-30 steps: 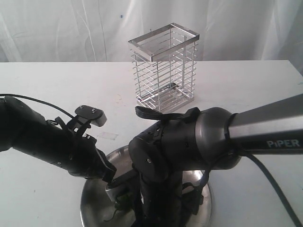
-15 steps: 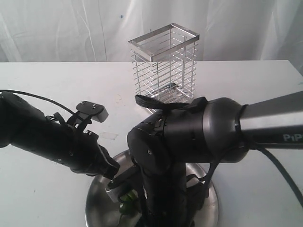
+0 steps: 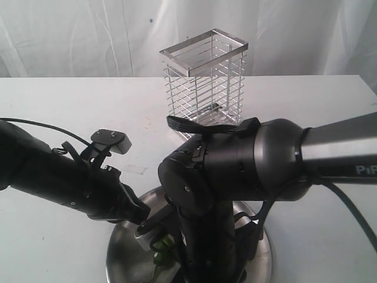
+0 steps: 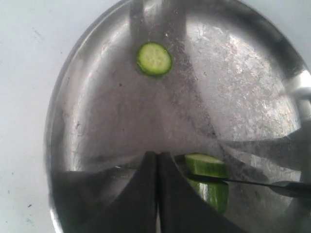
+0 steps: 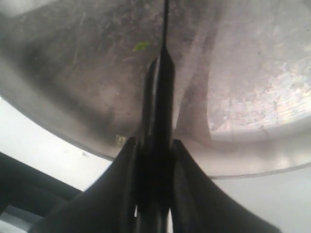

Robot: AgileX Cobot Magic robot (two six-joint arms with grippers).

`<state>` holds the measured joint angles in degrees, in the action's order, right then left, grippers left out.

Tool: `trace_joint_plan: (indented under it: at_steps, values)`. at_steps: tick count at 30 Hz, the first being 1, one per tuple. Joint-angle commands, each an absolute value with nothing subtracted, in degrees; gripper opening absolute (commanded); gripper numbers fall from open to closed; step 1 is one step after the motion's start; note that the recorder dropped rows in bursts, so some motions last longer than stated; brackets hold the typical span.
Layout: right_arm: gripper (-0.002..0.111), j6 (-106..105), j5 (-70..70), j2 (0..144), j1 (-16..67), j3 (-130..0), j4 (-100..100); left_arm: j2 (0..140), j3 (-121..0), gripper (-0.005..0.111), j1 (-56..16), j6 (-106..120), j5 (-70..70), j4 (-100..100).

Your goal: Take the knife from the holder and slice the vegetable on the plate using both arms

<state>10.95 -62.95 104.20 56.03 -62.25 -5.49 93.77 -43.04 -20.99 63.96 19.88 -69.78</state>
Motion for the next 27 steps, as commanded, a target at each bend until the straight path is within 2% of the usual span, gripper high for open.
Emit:
trace_joint_plan:
  at_steps: [1,15,27]
  values:
    - [0.000,10.76,-62.63,103.56,56.24,-62.66,-5.12,94.36,-42.80,0.000,-21.39,66.79,20.78,-72.82]
    - [0.000,10.76,-62.00,103.56,56.24,-62.66,-5.12,100.43,-42.80,0.000,-21.39,77.81,25.12,-84.35]
    - [0.000,10.76,-60.18,103.56,56.24,-62.66,-5.12,104.99,-42.80,0.000,-21.90,78.22,25.57,-85.01]
